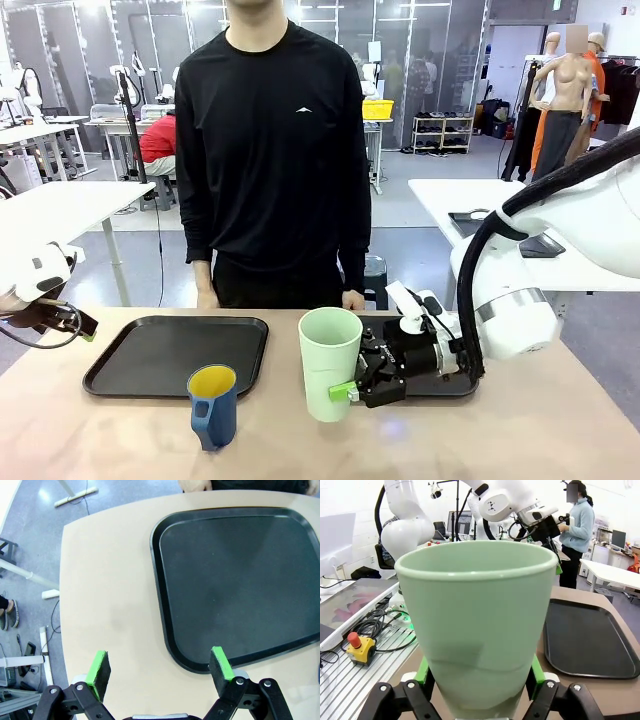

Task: Sort and store the cups by type.
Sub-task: Pick up the Reusable plastic cup, then place the picked Reusable plastic cup into the Flat Tray indicated by the person.

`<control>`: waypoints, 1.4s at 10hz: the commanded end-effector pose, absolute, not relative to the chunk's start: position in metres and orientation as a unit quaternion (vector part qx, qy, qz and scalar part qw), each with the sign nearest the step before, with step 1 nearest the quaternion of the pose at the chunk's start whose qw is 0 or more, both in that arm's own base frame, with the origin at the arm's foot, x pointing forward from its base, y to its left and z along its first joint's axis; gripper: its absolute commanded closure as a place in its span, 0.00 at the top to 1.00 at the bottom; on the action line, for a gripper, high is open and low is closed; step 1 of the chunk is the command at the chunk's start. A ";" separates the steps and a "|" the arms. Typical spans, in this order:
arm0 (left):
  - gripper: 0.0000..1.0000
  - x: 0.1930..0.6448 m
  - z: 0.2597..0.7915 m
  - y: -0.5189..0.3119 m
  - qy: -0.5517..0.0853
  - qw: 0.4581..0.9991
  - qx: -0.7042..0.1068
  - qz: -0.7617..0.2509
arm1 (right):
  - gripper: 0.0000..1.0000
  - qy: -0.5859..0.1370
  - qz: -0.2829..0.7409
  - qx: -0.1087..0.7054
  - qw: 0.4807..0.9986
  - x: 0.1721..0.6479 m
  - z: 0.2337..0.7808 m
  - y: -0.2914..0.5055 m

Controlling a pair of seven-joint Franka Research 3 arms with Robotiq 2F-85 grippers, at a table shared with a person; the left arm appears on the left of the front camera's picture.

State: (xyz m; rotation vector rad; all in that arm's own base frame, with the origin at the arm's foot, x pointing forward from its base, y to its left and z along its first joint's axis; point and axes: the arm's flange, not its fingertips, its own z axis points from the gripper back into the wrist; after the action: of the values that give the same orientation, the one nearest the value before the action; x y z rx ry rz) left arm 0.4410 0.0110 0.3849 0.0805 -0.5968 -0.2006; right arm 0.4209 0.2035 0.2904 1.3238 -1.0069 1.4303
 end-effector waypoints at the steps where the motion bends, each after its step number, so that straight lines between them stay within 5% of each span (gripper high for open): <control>1: 1.00 0.441 0.385 0.013 -0.293 0.950 0.040 -0.097 | 0.35 -0.405 0.583 0.543 0.450 0.419 0.291 0.206; 14: 1.00 0.441 0.385 0.013 -0.293 0.950 0.040 -0.097 | 0.35 -0.405 0.583 0.543 0.450 0.419 0.291 0.206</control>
State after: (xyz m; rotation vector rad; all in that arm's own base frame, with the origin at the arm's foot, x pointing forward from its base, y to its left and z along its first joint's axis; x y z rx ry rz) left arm 0.4410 0.0110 0.3849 0.0805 -0.5967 -0.2006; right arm 0.4199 0.2049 0.2900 1.3292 -1.0036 1.4335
